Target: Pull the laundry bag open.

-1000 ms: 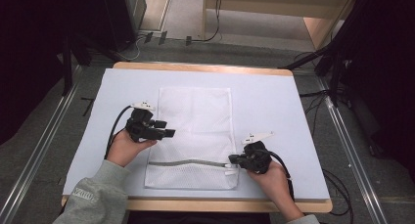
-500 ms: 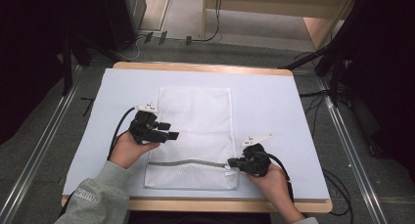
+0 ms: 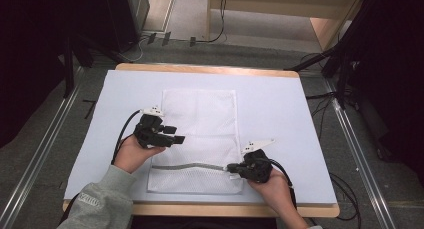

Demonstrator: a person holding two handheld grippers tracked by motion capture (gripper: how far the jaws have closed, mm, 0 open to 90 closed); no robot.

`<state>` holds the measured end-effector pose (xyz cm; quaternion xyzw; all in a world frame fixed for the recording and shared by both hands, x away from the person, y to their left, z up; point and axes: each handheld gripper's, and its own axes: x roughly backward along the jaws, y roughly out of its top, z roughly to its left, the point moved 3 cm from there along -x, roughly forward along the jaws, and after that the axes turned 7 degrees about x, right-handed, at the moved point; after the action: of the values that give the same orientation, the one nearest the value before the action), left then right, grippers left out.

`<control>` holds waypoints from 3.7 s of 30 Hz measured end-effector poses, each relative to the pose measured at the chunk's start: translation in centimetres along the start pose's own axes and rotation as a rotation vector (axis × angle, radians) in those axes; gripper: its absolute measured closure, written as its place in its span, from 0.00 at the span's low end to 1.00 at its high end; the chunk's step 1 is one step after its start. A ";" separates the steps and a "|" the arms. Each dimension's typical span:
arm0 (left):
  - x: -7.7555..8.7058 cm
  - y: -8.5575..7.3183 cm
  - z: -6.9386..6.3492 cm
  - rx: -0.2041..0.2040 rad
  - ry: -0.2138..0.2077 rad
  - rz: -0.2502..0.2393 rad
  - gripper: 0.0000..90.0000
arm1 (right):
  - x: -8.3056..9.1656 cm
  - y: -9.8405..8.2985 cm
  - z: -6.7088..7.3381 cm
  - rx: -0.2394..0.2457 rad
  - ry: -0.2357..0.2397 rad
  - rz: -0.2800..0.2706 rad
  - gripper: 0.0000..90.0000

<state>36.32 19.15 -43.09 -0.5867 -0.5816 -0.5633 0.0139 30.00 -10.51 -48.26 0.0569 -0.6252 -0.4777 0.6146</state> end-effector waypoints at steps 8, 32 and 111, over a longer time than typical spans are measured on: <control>-0.8 0.2 -2.3 -0.025 -0.042 0.002 0.48 | 0.8 0.0 -0.8 0.038 -0.041 -0.009 1.00; -5.2 -1.2 -7.4 -0.127 -0.119 0.100 0.50 | 0.3 -1.5 -1.3 0.054 -0.007 0.015 1.00; -11.9 -2.6 -9.4 -0.111 -0.234 0.193 0.97 | 0.2 -1.3 -1.0 0.072 -0.035 0.020 1.00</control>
<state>32.14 5.68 -49.39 -0.7014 -0.4881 -0.5183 -0.0321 30.11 -11.86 -49.22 0.0646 -0.6533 -0.4496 0.6057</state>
